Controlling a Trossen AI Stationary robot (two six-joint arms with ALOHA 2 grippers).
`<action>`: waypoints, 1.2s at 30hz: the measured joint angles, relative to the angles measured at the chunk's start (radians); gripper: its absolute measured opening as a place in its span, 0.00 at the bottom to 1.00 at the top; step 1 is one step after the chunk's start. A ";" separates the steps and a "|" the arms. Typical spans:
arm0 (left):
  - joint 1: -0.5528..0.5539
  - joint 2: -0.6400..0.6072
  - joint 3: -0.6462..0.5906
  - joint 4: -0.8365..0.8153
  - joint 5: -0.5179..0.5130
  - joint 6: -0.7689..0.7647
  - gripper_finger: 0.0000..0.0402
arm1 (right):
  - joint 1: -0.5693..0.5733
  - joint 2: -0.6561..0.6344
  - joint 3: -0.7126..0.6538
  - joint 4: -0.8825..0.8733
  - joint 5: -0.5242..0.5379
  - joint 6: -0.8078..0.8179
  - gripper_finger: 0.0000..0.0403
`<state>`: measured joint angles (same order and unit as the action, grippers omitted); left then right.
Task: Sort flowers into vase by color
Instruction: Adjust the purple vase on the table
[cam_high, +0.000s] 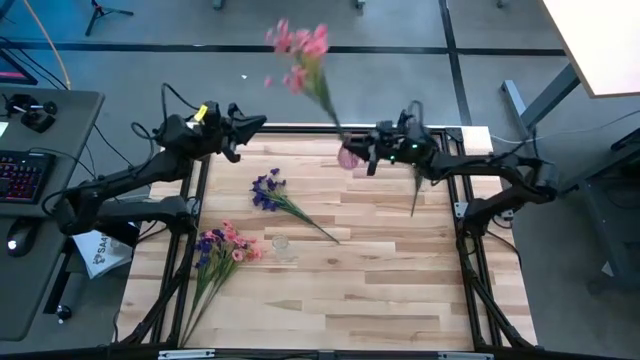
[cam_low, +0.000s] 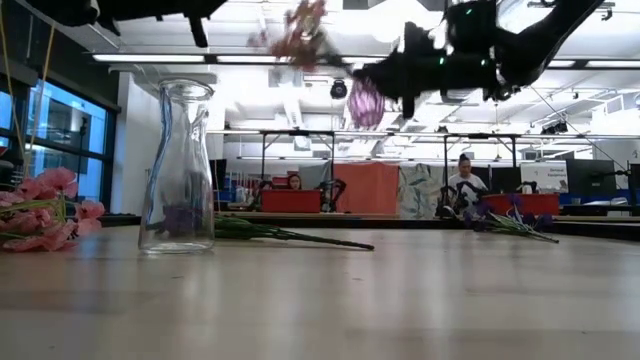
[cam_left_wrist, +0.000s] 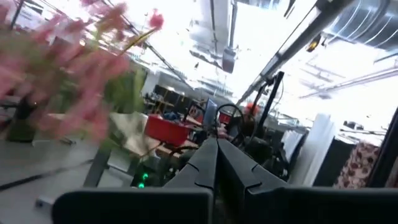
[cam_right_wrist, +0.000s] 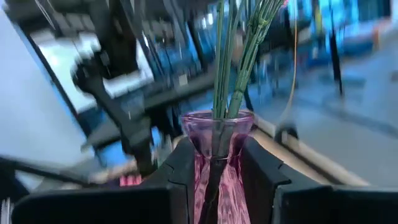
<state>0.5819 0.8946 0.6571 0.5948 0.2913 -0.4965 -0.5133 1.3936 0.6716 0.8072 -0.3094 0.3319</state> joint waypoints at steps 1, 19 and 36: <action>0.000 -0.004 0.000 0.000 -0.009 0.000 0.00 | -0.005 -0.014 0.000 0.036 0.010 0.000 0.18; 0.000 0.152 0.000 -0.053 -0.063 0.005 0.00 | -0.042 -0.065 0.147 0.009 -0.052 -0.088 0.18; 0.000 0.163 -0.055 -0.077 -0.073 0.037 0.00 | -0.057 -0.065 0.415 -0.408 -0.058 -0.314 0.18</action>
<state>0.5819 1.0576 0.6018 0.5178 0.2187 -0.4597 -0.5701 1.3285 1.0865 0.3987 -0.3670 0.0177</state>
